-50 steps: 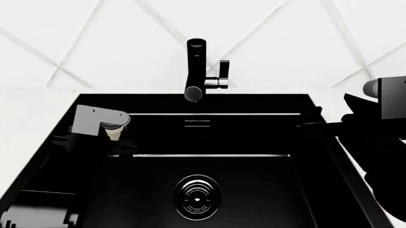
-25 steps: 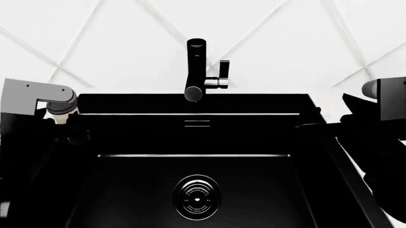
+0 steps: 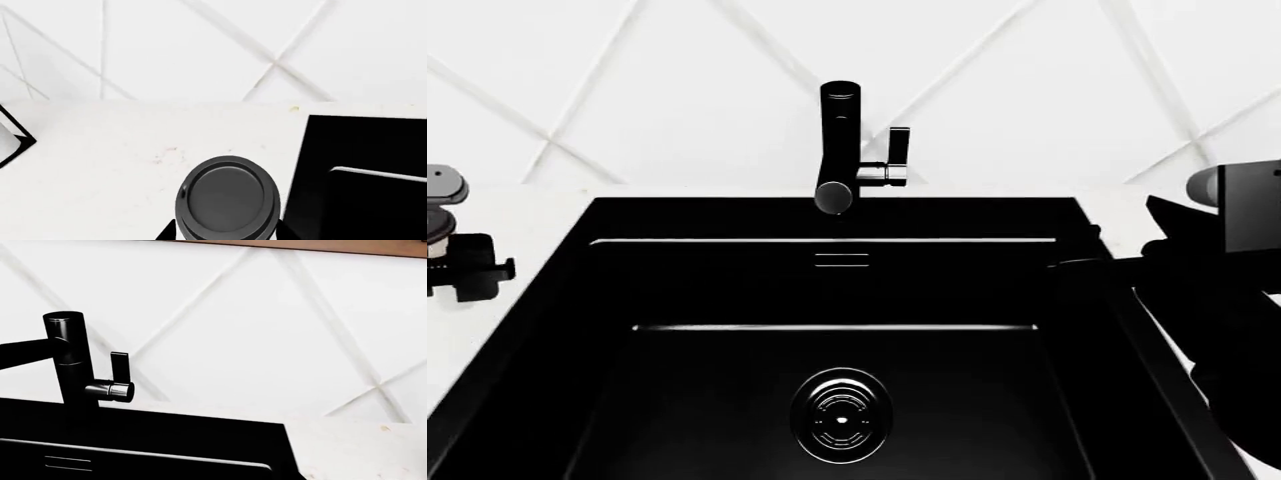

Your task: Pick the cup and bowl from the sink and place them on the counter for drying.

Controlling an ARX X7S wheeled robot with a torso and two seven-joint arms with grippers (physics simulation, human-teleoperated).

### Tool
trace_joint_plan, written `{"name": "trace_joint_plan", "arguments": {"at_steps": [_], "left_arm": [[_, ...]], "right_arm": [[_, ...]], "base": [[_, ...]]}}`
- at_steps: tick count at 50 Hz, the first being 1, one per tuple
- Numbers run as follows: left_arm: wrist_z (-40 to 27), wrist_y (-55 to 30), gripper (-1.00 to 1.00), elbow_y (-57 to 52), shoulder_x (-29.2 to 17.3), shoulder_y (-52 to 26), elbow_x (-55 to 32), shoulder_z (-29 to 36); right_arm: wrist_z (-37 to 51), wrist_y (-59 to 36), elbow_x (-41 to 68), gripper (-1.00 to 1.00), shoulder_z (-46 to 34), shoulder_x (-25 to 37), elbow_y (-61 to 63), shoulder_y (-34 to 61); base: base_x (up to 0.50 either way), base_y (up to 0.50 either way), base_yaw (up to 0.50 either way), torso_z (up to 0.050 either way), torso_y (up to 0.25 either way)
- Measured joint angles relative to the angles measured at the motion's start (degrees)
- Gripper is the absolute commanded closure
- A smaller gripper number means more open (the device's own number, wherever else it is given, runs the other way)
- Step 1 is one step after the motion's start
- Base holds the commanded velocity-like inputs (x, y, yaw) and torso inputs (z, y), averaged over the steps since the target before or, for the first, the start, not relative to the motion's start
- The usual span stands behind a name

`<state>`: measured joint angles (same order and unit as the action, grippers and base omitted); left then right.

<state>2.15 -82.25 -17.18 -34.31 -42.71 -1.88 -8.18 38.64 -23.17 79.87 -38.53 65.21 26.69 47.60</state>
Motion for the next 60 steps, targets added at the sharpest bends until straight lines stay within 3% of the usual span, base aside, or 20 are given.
{"name": "trace_joint_plan", "arguments": {"at_steps": [14,35,36,60], "left_arm": [[-1.2,3.9,1.0,6.0,-1.7,2.1,1.5,-3.4],[-2.0,8.4,1.0,9.8,-0.6,5.9,2.0,-6.1],[-2.0,8.5,-1.0,9.8,-0.6,6.0,1.9,-6.2],[-2.1,6.7,-1.0,9.7,-0.2,6.2,1.4,-6.8]], "right_arm": [[0.0,-0.1,-0.1,-1.0,-0.1,-0.2,0.0,-0.3],[0.3,0.1,-0.1,-1.0,-0.1,-0.2,0.1,-1.1],[0.3,0.2,0.0,-1.0,-0.1,-0.2,0.1,-1.2],[0.2,1.6,0.1,-1.0,0.5,0.6,0.5,-2.7]], "base": [[0.0,0.0,0.0,0.0,0.0],[0.0,0.0,0.0,0.0,0.0],[0.0,0.0,0.0,0.0,0.0],[0.0,0.0,0.0,0.0,0.0]]}}
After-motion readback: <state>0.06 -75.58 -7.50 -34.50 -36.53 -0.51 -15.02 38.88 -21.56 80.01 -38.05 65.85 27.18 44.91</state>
